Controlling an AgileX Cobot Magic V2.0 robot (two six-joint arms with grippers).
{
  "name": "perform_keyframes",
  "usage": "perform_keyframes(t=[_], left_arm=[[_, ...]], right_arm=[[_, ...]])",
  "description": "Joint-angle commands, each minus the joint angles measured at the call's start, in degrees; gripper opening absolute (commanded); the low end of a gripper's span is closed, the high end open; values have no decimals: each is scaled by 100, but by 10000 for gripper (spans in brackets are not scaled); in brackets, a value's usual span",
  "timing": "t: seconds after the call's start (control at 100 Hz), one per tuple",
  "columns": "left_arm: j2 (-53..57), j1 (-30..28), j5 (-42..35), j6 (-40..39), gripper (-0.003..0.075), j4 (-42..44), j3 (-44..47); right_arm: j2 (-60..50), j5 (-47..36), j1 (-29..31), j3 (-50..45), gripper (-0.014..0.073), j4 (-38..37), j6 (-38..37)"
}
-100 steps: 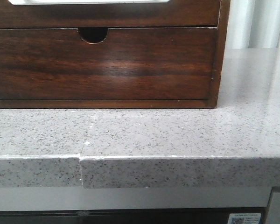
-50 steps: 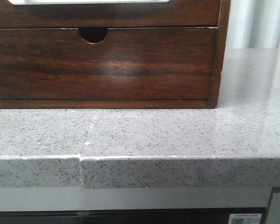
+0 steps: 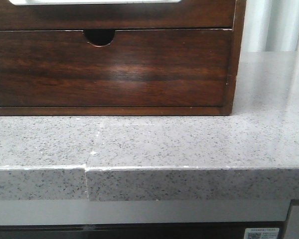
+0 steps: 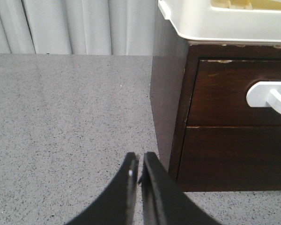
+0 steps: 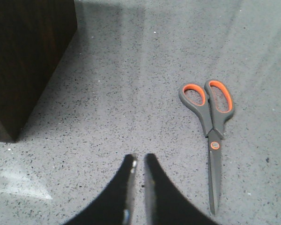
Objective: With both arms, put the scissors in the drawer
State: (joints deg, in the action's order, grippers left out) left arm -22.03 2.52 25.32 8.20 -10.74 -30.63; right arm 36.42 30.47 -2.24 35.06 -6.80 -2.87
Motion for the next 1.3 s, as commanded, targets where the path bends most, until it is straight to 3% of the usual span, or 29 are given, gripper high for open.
perform_keyframes(t=[0.0, 0.1, 0.17, 0.23, 0.47, 0.71, 0.89, 1.01, 1.29], left_arm=[[-78, -15, -541, -24, 171, 96, -198], [-78, -15, -550, -24, 417, 220, -198], [-78, -15, -550, -24, 498, 172, -198], [-78, -15, -550, -24, 503, 75, -198], [-78, -15, -572, -24, 456, -142, -198], [-91, -15, -700, -35, 418, -3064, -95], [-515, 62, -439, -6, 422, -4112, -56], [-1051, 210, -199, 760, 422, -5114, -83], [-2641, 627, 413, 3514, 422, -8194, -241]], right_arm=[[44, -403, 40, 201, 157, -192, 11], [44, -417, 40, 201, 398, -536, 11], [44, -426, 40, 201, 519, -647, 11], [44, -426, 40, 201, 568, -647, 11], [44, -426, 40, 201, 567, -647, 11], [44, -439, 40, 201, 567, -647, 11], [44, -465, 40, 201, 567, -568, 11], [44, -516, 40, 201, 567, -522, 11], [44, -556, 40, 201, 567, -516, 11]])
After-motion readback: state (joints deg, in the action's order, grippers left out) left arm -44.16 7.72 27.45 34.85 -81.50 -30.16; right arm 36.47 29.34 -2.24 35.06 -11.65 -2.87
